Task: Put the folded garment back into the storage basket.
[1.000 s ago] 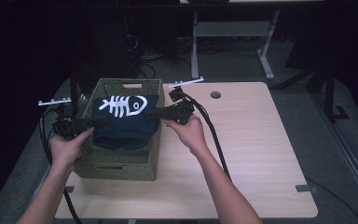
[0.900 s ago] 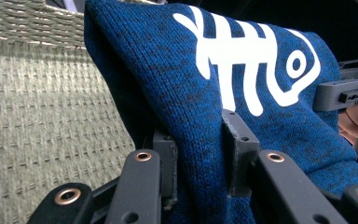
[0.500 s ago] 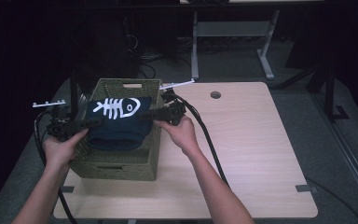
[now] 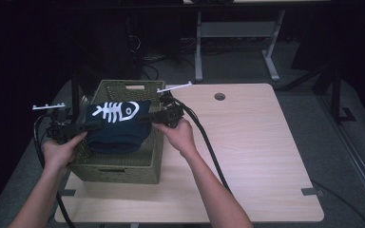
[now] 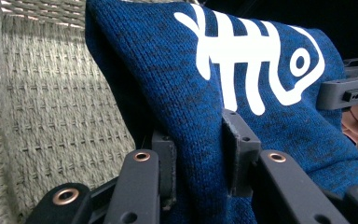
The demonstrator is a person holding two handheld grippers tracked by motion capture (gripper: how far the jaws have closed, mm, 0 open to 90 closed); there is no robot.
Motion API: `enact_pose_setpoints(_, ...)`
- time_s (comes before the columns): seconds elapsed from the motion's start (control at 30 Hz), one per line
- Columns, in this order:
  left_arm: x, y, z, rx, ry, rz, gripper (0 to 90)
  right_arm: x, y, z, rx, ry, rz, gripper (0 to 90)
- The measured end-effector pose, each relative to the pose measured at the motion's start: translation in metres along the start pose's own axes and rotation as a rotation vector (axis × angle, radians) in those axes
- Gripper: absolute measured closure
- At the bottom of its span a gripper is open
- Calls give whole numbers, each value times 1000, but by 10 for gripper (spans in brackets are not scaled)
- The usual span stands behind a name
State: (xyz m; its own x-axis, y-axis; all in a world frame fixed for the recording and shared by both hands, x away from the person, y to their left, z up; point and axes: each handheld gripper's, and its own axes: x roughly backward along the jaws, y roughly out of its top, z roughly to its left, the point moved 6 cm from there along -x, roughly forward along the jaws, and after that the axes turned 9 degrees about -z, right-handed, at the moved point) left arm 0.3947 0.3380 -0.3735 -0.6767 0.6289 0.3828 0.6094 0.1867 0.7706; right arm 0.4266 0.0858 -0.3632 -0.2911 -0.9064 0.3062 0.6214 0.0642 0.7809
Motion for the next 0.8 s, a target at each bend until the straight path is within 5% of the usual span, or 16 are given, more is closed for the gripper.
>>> enact_pose_setpoints(0.8, -11, -7, 21, -22, 94, 96, 648, -26, -17, -15, -5, -59, 44, 711)
